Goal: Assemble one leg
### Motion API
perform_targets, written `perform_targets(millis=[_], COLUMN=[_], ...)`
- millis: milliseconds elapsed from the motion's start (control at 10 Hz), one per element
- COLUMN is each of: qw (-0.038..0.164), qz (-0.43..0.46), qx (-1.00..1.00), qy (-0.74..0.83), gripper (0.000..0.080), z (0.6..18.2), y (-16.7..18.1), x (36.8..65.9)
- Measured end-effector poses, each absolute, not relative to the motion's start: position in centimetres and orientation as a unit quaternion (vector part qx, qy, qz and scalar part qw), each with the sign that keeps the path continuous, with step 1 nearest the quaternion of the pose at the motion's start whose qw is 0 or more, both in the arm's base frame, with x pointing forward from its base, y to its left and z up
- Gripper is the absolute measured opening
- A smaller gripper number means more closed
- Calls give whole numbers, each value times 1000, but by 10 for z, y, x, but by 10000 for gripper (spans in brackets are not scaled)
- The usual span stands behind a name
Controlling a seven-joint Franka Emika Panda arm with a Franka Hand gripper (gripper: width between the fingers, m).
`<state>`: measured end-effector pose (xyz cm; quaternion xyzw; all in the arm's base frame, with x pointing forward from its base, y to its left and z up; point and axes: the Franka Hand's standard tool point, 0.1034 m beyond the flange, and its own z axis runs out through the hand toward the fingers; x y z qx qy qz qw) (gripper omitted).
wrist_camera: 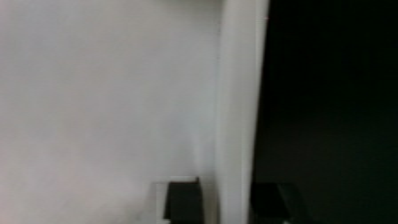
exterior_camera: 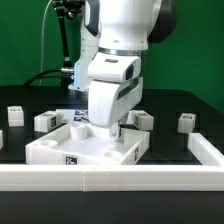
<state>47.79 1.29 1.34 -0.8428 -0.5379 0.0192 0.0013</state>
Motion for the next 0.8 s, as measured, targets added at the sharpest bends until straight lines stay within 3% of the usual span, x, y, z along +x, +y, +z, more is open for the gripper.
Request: perform_targets(millis=[100, 800], qw=[1, 1], qz=[19, 19], qx=[-843, -803], qy=[-538, -596], gripper=[57, 57], z=[14, 15], y=[13, 7], x=[478, 479])
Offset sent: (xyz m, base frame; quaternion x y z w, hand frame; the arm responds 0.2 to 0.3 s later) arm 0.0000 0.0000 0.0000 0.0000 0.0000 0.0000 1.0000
